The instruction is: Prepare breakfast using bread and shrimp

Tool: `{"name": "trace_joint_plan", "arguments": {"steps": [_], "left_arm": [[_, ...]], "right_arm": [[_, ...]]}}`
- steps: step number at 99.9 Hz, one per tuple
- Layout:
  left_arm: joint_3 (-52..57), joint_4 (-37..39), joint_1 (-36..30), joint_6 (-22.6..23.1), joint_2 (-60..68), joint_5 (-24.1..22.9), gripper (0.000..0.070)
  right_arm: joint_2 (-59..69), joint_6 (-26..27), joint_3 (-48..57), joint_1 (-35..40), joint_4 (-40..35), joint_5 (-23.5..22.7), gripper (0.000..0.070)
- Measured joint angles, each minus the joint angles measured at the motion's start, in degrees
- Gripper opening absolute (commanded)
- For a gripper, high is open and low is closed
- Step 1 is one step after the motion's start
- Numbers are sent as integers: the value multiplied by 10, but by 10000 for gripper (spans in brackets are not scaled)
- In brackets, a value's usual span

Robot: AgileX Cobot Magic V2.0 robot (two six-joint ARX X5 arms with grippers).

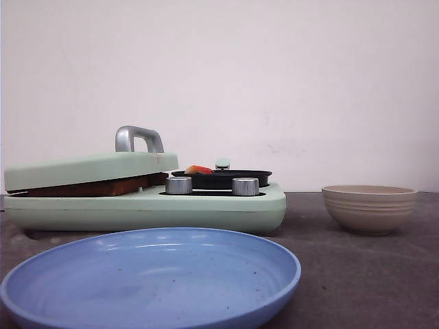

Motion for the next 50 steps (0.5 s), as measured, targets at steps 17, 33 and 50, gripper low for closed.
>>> {"name": "trace_joint_plan", "arguments": {"steps": [17, 33, 50], "left_arm": [[0, 0, 0, -10, 0, 0, 11], [0, 0, 0, -11, 0, 0, 10], [-3, 1, 0, -1, 0, 1, 10]], "right_arm": [[-67, 2, -140, 20, 70, 43, 0], [-137, 17, -272, 43, 176, 46, 0], [-231, 25, -390, 80, 287, 60, 0]]}}
